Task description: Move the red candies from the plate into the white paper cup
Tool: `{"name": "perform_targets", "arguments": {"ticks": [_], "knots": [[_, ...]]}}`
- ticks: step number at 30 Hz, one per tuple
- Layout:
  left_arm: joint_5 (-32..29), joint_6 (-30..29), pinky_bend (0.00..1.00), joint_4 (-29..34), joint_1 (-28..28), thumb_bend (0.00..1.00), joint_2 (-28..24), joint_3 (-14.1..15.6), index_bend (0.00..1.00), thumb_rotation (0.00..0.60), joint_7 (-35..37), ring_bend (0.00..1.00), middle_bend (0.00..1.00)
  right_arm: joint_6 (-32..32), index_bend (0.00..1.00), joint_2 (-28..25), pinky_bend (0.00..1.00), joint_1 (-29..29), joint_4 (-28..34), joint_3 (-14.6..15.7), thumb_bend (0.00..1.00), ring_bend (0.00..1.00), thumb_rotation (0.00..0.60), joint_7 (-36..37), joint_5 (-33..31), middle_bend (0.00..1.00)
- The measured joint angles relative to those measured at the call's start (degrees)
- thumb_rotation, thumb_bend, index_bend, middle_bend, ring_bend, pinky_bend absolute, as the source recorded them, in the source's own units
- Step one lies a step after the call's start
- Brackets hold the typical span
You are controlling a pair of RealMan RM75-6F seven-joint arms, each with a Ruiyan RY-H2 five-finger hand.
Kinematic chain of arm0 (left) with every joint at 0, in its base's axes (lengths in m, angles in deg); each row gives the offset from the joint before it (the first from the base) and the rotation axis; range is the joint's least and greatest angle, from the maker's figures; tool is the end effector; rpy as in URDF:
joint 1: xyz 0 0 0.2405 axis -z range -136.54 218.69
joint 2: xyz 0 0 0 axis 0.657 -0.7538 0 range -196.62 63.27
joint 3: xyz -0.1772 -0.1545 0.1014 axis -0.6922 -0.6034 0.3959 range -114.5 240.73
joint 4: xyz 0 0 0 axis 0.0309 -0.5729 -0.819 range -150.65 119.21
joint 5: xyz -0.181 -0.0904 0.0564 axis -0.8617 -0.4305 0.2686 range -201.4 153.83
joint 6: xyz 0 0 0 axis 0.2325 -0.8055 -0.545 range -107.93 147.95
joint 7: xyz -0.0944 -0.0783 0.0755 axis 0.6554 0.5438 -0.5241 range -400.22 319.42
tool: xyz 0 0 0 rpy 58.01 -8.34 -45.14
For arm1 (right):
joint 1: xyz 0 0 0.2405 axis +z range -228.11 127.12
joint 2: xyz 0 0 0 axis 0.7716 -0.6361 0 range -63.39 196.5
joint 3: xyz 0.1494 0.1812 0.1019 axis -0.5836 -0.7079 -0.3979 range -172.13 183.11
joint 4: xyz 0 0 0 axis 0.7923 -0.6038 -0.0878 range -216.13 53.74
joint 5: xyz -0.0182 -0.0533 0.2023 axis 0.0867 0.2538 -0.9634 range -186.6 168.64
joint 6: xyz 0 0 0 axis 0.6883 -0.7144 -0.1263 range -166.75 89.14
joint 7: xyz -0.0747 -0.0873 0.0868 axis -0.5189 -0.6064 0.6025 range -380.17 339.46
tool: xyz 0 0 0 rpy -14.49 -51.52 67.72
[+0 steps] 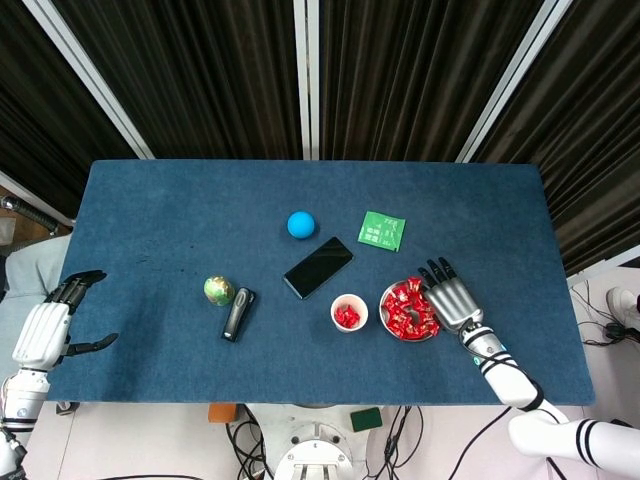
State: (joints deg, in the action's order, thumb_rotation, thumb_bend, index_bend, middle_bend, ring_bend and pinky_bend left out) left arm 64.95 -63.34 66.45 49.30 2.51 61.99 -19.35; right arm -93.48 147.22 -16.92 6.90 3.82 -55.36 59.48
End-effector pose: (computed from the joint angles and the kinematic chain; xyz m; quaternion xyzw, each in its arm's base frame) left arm -0.3250 0.1959 0.1367 -0.5690 -0.4612 -0.4673 0.4951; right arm -0.2277 -0.2926 0.0061 0.8162 -0.2779 0.2135 0.4594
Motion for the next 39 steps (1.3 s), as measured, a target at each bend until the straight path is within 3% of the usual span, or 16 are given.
{"name": "perform_targets", "arguments": {"ticks": [39], "knots": [[-0.40,0.22,0.25,-0.43,-0.17,0.06,0.24,0.11,0.18,0.600,0.06,0.13,0.16,-0.28,0.47,2.11,0.00,1.78,-1.53,0.62,0.30,0.00,0.600,-0.42,0.54,0.09]]}}
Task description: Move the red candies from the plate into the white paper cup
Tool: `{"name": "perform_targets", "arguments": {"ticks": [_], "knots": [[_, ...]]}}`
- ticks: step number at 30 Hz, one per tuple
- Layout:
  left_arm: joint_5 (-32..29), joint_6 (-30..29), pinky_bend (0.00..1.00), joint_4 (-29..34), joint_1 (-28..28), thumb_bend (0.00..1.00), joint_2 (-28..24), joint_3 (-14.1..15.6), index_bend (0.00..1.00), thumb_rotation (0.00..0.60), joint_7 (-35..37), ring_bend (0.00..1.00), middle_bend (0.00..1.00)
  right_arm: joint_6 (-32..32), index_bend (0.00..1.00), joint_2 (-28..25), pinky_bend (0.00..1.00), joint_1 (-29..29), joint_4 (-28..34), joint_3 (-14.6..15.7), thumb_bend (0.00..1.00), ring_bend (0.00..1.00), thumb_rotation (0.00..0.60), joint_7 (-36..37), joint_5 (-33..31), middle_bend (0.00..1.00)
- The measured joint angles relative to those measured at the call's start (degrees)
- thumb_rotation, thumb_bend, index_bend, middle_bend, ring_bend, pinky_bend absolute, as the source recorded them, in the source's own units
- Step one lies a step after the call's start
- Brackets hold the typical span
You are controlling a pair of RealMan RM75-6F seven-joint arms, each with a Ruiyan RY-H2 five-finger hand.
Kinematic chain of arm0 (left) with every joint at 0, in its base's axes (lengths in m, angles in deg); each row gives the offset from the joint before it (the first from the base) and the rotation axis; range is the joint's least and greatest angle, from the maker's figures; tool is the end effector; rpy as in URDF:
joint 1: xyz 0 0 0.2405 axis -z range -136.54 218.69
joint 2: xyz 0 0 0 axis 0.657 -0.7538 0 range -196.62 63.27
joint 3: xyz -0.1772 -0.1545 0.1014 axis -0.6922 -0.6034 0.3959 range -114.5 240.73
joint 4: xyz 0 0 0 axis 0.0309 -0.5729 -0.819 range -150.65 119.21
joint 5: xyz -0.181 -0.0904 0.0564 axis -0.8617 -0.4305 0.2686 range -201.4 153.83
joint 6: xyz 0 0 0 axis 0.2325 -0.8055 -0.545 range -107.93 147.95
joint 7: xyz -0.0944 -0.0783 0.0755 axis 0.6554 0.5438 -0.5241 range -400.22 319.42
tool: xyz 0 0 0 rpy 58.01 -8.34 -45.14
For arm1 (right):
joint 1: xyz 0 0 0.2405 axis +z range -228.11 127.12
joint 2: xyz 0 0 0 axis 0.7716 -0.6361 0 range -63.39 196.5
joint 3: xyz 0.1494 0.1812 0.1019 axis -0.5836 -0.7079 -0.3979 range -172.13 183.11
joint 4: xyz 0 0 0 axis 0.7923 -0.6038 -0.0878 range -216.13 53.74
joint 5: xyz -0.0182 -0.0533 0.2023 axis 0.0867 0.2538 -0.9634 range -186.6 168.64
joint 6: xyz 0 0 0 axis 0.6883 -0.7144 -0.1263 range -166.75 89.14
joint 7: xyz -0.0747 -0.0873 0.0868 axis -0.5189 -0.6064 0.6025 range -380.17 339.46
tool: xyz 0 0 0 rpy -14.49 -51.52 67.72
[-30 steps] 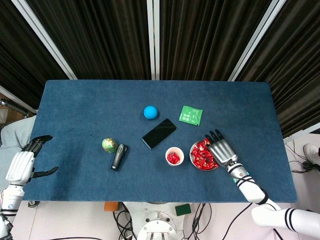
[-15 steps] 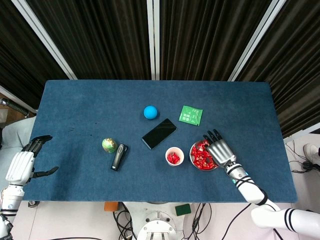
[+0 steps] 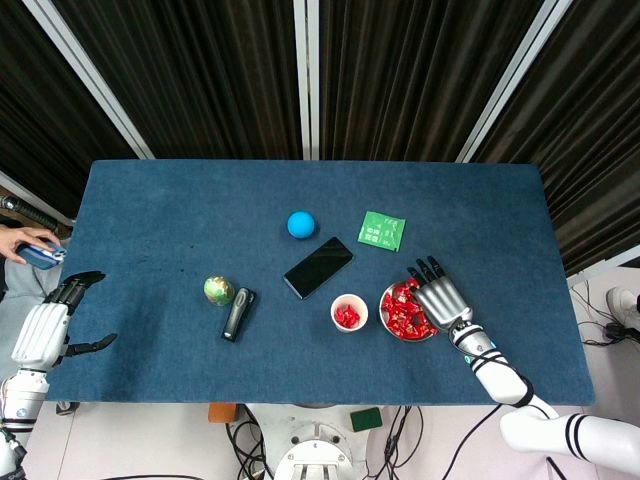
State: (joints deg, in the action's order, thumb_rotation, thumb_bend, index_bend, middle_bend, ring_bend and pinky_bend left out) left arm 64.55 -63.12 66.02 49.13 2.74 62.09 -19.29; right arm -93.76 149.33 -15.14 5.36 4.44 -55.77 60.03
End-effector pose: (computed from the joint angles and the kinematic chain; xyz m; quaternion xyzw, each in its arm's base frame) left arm -0.3279 0.1947 0.1359 -0.5672 -0.4642 -0.4634 0.4981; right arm -0.2182 -0.2963 -0.0051 0.8247 -0.2606 0.2201 0.4512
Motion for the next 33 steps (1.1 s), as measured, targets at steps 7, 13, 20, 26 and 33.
{"name": "perform_targets", "arguments": {"ticks": [7,13,20,26,33], "knots": [[-0.02,0.14,0.25,-0.31,0.00,0.06,0.15,0.08,0.18,0.600,0.20,0.13,0.16,-0.04,0.48,0.74,0.00,0.16,-0.71,0.12,0.30,0.00,0.600,-0.73,-0.16,0.08],[-0.13,0.02,0.25,-0.52,-0.15,0.06,0.16,0.08,0.18,0.600,0.47,0.13,0.15,-0.12,0.51,1.39,0.00,0.25,-1.31,0.29,0.30,0.00,0.600,-1.19,-0.05,0.07],[-0.11,0.05,0.25,-0.53,-0.12,0.06,0.13,0.03,0.18,0.600,0.56,0.13,0.16,-0.51,0.57,1.73,0.00,0.21,-1.75,0.36,0.32,0.00,0.600,-1.28,0.27,0.06],[-0.09,0.10,0.25,-0.43,-0.07,0.06,0.03,0.02,0.18,0.600,0.53,0.13,0.16,-0.92,0.60,1.63,0.00,0.10,-1.71,0.34,0.34,0.00,0.600,-0.80,0.79,0.06],[-0.14,-0.10,0.25,-0.17,-0.12,0.06,-0.24,-0.11,0.18,0.600,0.44,0.13,0.15,-3.24,0.60,-0.13,0.00,-0.41,0.33,-0.13,0.34,0.00,0.600,0.59,2.81,0.07]]}}
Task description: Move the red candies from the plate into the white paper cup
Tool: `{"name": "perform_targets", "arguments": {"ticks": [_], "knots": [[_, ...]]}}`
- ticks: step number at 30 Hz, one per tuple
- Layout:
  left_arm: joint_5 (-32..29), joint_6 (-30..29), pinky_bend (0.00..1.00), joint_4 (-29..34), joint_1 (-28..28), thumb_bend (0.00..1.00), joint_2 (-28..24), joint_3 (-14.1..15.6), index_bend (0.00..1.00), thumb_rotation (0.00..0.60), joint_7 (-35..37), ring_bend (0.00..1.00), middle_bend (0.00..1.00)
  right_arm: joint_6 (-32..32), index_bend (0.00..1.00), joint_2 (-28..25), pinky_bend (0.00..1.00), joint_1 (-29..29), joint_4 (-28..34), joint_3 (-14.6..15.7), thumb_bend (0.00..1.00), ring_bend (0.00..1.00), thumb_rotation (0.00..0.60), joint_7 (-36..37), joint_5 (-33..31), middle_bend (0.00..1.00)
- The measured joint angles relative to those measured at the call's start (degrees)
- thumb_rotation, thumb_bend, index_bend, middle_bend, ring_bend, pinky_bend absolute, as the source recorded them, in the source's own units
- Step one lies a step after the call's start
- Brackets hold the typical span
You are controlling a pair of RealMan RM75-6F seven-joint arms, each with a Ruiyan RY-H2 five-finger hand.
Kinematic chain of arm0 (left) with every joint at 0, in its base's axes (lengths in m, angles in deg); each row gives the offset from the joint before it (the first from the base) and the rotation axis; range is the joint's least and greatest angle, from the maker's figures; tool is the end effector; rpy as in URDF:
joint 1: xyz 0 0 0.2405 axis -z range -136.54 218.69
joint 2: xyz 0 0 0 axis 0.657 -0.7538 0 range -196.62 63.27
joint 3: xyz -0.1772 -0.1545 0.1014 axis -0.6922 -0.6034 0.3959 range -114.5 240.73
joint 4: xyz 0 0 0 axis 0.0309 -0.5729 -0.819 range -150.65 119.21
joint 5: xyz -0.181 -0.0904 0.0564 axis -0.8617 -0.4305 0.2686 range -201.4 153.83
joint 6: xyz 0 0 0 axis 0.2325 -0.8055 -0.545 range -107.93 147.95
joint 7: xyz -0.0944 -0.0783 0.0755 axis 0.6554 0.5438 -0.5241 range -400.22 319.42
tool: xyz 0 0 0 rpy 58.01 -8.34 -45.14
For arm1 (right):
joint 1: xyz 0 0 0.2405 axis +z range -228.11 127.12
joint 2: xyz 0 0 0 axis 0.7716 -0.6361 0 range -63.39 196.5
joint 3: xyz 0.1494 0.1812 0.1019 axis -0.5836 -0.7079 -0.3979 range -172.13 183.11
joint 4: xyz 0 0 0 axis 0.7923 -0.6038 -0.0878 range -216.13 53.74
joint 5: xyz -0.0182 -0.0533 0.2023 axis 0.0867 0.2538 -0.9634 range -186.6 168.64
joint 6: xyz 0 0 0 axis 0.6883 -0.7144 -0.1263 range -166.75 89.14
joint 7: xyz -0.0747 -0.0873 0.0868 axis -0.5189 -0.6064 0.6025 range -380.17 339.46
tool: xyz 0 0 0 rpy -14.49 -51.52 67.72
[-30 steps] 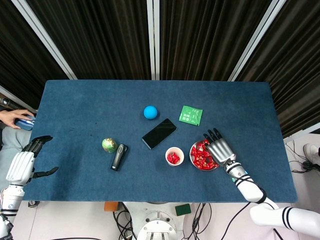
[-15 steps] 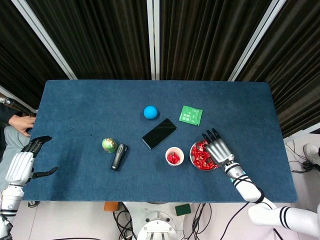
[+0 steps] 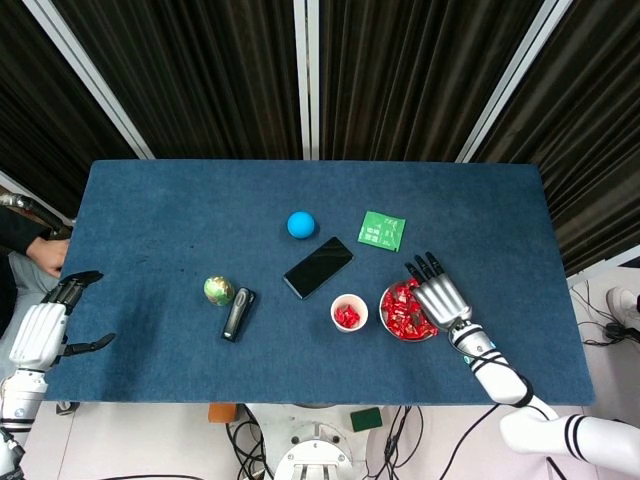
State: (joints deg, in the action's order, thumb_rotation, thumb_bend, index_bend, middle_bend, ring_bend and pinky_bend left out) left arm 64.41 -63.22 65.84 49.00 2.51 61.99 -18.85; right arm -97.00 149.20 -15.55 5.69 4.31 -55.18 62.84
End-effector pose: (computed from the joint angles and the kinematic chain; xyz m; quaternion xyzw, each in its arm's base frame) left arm -0.3294 0.1945 0.1383 -0.5649 -0.4643 -0.4640 0.5000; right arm -0.2113 -0.2966 0.0015 0.8176 -0.2414 0.2452 0.4617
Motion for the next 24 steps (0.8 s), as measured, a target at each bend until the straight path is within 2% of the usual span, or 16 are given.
{"name": "perform_targets", "arguments": {"ticks": [13,18,24], "knots": [[-0.02,-0.87,0.25,0.35,-0.35,0.06,-0.28,-0.22,0.18,0.600,-0.07,0.13,0.15,-4.76,0.62,-4.45,0.00,0.96,9.14,-2.85,0.34,0.00,0.600,0.87,7.51,0.08],[-0.02,-1.17,0.25,0.35,-0.59,0.06,-0.29,-0.20,0.18,0.600,-0.03,0.13,0.15,-3.49,0.62,-3.21,0.00,3.26,10.50,-4.42,0.34,0.00,0.600,-0.26,8.36,0.08],[-0.22,-1.49,0.25,0.06,-0.92,0.06,-0.34,-0.23,0.18,0.600,0.38,0.13,0.15,-1.12,0.62,-0.47,0.00,5.35,10.78,-4.96,0.34,0.00,0.600,-2.14,8.03,0.08]]}}
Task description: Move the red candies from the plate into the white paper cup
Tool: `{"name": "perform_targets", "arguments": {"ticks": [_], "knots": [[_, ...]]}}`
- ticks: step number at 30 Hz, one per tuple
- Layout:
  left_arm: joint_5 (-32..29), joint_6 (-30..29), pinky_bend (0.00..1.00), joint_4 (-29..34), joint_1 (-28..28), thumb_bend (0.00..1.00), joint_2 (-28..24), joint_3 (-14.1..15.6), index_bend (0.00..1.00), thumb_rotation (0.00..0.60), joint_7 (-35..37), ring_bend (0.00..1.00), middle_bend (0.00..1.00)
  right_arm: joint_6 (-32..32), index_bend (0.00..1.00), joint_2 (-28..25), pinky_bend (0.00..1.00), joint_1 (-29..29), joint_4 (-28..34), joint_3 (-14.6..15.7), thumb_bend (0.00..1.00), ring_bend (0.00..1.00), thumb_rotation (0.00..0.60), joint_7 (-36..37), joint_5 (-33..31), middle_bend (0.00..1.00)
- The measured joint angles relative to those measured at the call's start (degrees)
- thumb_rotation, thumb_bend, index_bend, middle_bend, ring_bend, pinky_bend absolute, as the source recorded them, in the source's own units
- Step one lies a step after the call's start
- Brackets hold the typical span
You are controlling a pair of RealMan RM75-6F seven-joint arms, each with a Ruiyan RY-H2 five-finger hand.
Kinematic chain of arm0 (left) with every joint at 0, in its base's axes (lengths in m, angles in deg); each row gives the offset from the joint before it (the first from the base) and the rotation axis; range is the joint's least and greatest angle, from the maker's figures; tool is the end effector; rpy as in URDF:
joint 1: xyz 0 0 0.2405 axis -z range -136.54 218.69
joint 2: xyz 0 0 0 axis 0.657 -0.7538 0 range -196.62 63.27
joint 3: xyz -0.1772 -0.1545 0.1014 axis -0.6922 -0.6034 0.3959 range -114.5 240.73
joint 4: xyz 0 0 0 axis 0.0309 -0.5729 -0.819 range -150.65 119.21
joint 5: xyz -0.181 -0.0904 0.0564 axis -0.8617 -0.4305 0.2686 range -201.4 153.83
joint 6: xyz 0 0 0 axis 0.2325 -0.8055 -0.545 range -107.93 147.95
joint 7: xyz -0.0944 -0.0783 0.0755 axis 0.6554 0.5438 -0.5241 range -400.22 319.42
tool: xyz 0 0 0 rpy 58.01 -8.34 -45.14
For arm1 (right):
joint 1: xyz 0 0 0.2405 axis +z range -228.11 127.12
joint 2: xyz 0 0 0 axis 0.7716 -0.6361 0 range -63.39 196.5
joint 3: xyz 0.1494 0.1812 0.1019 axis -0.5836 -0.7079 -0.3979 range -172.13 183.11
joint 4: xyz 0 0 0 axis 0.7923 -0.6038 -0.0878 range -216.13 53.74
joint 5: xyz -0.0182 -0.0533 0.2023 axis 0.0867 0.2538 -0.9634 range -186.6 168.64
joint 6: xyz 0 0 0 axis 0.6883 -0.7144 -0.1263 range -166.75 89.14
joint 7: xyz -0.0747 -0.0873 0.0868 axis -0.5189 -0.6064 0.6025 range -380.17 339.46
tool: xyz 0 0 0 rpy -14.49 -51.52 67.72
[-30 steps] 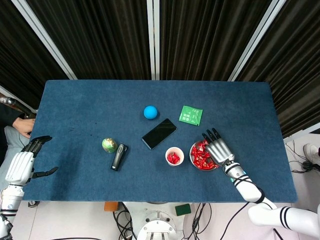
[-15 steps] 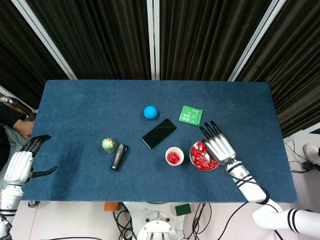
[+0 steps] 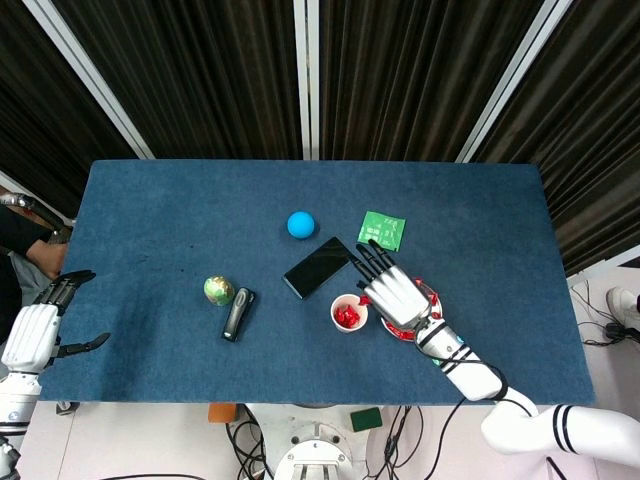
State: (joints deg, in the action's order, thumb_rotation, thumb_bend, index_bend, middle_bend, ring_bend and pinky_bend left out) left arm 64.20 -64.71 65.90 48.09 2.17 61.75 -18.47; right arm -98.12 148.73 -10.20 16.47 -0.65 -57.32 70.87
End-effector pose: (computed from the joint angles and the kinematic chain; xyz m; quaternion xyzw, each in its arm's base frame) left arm -0.3312 0.1903 0.1443 -0.5554 -0.4603 -0.4706 0.5081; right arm -0.1111 -0.2930 0.0065 0.8255 -0.1647 0.3661 0.3967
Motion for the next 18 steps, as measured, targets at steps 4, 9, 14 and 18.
{"name": "perform_targets", "arguments": {"ticks": [4,9,14,18], "knots": [[-0.11,-0.05,0.25,-0.51,-0.17,0.06,0.12,0.03,0.18,0.600,0.51,0.13,0.15,0.45,0.62,1.08,0.00,0.47,0.24,0.15,0.33,0.00,0.600,0.43,0.30,0.08],[-0.03,-0.19,0.25,-1.16,-0.28,0.06,0.38,0.02,0.18,0.600,1.20,0.13,0.15,1.42,0.56,1.81,0.00,1.04,-0.01,0.63,0.31,0.00,0.600,-0.03,0.28,0.07],[-0.02,-0.39,0.25,-1.55,-0.46,0.06,0.45,0.01,0.18,0.600,1.55,0.13,0.15,1.73,0.41,2.20,0.00,1.26,-0.08,0.90,0.30,0.00,0.600,-0.26,-0.06,0.07],[-0.02,-0.42,0.25,-1.65,-0.54,0.06,0.45,0.02,0.18,0.600,1.68,0.13,0.15,1.49,0.38,2.00,0.00,1.28,0.15,0.99,0.30,0.00,0.600,0.12,0.30,0.07]]}}
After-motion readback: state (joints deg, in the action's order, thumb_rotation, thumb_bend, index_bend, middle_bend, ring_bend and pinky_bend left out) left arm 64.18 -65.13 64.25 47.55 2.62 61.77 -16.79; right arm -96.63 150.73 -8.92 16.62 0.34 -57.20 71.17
